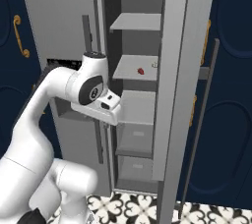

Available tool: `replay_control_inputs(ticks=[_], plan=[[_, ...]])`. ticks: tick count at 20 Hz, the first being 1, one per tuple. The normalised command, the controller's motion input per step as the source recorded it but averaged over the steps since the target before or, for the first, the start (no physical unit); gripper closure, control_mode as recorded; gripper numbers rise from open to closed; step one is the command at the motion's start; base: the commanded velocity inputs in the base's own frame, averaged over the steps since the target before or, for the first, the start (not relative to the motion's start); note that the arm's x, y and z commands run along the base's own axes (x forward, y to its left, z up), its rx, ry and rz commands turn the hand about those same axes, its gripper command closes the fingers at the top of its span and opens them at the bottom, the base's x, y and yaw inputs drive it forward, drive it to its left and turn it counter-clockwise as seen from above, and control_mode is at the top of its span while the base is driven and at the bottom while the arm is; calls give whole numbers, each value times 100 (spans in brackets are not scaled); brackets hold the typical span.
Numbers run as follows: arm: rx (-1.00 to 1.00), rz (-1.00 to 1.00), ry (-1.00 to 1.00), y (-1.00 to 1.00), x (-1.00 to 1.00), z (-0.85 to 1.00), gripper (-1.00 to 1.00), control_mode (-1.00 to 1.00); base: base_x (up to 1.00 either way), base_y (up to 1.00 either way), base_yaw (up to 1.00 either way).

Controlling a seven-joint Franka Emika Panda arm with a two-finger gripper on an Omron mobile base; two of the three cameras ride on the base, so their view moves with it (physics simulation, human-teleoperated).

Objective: Take the strawberry from the fridge and place it on top of the pancake, located on the dining counter.

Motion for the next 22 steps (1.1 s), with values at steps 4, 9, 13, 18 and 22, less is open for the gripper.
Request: replay_control_inputs(ticks=[4, 9, 13, 18, 22], plan=[[-13, -14, 0, 87, -7, -37, -100, -100, 0, 0, 0], [-1, -1, -9, 60, 0, -57, -100, -100, 0, 0, 0], [0, 0, -3, 3, 0, -26, -100, -100, 0, 0, 0], [0, 0, 0, 0, 0, 0, -100, -100, 0, 0, 0], [0, 0, 0, 0, 0, 0, -100, 100, 37, 0, 0]])
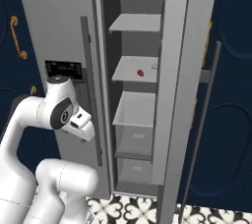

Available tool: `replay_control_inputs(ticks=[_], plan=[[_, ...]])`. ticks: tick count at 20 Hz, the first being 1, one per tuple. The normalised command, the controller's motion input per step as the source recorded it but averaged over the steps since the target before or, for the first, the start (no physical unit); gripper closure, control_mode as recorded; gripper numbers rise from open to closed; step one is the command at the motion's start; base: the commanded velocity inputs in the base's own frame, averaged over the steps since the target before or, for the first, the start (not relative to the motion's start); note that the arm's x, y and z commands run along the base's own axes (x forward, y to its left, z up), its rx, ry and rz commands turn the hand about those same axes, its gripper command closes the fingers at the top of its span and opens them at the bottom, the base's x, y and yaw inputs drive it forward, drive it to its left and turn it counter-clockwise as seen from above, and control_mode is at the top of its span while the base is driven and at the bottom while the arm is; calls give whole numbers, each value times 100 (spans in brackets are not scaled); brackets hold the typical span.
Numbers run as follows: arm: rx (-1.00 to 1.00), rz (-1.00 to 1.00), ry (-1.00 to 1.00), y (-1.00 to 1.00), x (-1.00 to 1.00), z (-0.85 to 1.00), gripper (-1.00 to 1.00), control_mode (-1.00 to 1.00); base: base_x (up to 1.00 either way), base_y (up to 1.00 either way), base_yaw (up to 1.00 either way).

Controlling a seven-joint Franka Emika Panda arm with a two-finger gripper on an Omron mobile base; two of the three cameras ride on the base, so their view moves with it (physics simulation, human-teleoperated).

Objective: Take the strawberry from the fridge and place it on top of the pancake, located on the dining counter.

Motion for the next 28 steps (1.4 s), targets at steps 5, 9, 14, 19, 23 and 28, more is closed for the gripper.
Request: replay_control_inputs(ticks=[5, 9, 14, 19, 23, 28], plan=[[0, 0, 0, 0, 0, 0, -100, 100, 91, -3, -1], [0, 0, 0, 0, 0, 0, -100, 100, 33, -44, -18], [0, 0, 0, 0, 0, 0, -100, 100, 0, -20, -40], [0, 0, 0, 0, 0, 0, -100, 100, 11, -4, -31], [0, 0, 0, 0, 0, 0, -100, 100, 54, 0, -11], [0, 0, 0, 0, 0, 0, -100, 100, 66, -2, -1]])
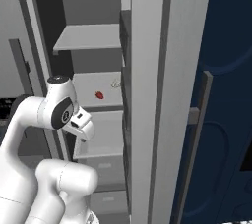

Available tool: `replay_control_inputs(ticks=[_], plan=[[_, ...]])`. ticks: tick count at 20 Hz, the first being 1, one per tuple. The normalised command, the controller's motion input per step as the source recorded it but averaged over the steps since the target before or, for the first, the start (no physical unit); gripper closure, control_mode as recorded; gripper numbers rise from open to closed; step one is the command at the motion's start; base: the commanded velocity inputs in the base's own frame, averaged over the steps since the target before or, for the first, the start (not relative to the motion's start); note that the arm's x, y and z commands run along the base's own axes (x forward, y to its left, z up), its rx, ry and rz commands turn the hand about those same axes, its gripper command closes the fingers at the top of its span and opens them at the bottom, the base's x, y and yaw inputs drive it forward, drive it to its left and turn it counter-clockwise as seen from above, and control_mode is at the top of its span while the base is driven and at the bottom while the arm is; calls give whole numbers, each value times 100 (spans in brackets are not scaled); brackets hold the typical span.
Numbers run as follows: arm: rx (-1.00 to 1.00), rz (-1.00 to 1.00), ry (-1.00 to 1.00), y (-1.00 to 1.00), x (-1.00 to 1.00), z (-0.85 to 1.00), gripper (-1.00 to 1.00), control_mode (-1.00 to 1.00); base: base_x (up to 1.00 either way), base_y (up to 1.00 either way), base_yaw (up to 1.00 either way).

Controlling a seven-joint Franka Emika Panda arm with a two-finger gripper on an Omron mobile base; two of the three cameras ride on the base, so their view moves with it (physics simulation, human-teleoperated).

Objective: Take the strawberry from the fridge and place it on top of the pancake, located on the dining counter.

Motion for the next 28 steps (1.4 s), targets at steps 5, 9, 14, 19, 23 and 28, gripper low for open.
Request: replay_control_inputs(ticks=[5, 9, 14, 19, 23, 28], plan=[[0, 0, 0, 0, 0, 0, -100, 100, 10, -38, 1], [0, 0, 0, 0, 0, 0, -100, 100, 3, -19, 0], [0, 0, 0, 0, 0, 0, -100, 100, 38, 0, 0], [0, 3, 0, 0, 29, 0, -100, -100, 2, 0, 0], [-4, 24, -6, 4, 100, 18, -100, -100, 0, 0, 0], [-7, 54, -24, 4, 89, 2, -100, -100, 0, 0, 0]])
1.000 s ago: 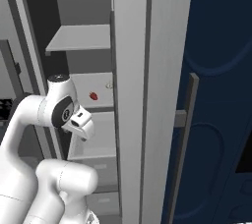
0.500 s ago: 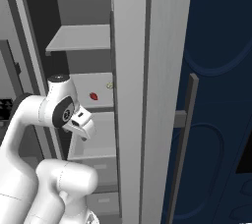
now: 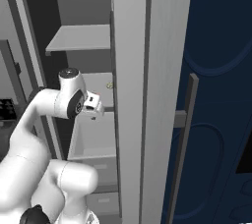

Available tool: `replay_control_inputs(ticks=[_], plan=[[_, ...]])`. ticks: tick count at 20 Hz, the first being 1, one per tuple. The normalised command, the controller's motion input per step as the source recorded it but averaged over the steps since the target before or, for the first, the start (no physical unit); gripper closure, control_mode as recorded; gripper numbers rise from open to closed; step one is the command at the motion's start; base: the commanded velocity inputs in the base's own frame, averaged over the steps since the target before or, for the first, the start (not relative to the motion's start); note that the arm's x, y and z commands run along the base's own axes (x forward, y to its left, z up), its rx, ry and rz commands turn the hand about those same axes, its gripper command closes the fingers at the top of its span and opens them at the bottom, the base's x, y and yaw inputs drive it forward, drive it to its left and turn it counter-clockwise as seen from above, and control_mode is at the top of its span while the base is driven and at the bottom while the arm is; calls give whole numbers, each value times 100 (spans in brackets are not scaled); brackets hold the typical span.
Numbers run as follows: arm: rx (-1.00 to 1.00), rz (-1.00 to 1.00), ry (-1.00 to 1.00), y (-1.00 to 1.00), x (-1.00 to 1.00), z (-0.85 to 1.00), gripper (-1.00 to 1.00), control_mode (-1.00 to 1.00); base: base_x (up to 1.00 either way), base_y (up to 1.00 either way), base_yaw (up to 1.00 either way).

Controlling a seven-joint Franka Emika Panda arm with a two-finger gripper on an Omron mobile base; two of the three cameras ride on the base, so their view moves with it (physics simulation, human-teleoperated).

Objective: Take the strawberry from the fridge and place it on top of the pancake, located on the dining counter.

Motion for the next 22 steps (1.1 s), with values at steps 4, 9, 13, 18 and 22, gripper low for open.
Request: replay_control_inputs(ticks=[4, 9, 13, 18, 22], plan=[[-12, 25, -8, 5, 99, 0, -100, -100, 0, 0, 0], [-5, 21, -8, 3, 100, 9, -100, -100, 0, 0, 0], [0, 9, 3, 32, 89, 12, -100, -100, 0, 0, 0], [-2, 0, 10, 9, 74, -14, -100, -100, 0, 0, 0], [0, 0, 14, 0, 69, -32, -100, -100, 0, 0, 0]])
